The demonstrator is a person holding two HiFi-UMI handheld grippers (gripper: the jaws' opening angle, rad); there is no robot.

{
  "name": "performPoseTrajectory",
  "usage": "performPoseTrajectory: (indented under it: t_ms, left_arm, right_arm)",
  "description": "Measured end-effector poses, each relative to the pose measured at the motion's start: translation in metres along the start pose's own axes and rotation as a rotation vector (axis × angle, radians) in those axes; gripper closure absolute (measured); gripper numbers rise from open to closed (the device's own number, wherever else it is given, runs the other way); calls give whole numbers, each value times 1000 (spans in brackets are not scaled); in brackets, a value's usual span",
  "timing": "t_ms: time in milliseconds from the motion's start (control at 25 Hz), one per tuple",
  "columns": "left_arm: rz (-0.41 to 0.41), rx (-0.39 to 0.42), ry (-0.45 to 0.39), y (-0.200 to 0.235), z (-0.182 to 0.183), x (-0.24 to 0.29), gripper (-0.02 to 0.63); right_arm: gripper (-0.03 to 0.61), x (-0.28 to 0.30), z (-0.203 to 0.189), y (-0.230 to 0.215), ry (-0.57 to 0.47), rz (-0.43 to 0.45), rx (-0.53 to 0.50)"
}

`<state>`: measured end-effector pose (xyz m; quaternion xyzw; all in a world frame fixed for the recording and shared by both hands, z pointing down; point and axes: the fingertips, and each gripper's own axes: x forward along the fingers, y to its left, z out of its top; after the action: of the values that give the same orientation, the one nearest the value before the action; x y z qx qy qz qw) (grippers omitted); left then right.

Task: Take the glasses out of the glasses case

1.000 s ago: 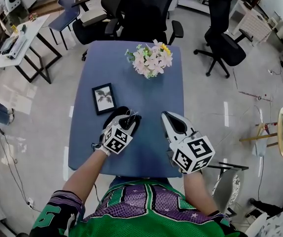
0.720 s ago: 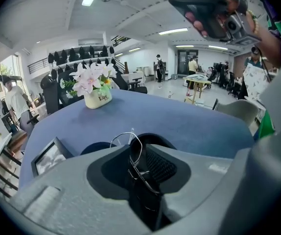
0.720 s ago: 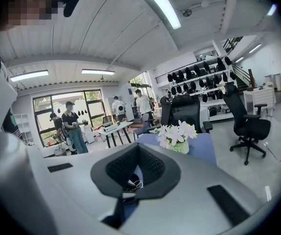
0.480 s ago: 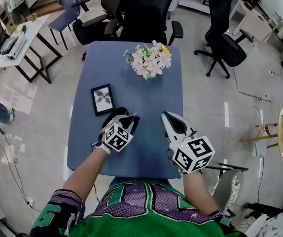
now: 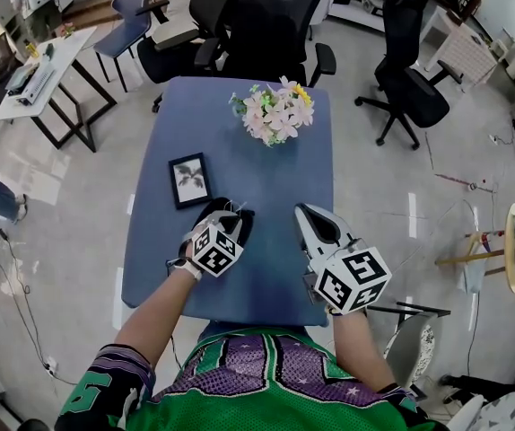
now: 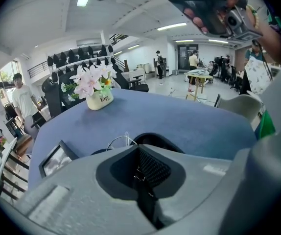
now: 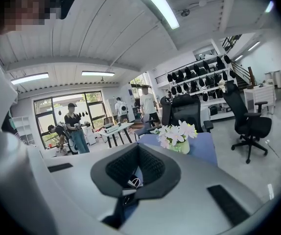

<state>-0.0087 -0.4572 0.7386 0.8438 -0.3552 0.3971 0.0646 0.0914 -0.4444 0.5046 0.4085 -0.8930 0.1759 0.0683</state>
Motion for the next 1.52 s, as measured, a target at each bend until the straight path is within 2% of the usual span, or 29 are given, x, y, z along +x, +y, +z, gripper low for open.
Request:
performPoseTrajectory:
  t_ms: [520, 920, 1520]
  left_arm:
    - [93, -26, -79, 8, 14, -39, 597]
    - [143, -52, -160, 17, 19, -78, 597]
    - [176, -169, -331, 29, 39, -159, 597]
  right_arm:
    - [575, -18, 9, 21, -46, 8, -9]
    - [575, -36, 25, 34, -102, -41, -19]
    - [575, -56, 44, 69, -158, -81, -38]
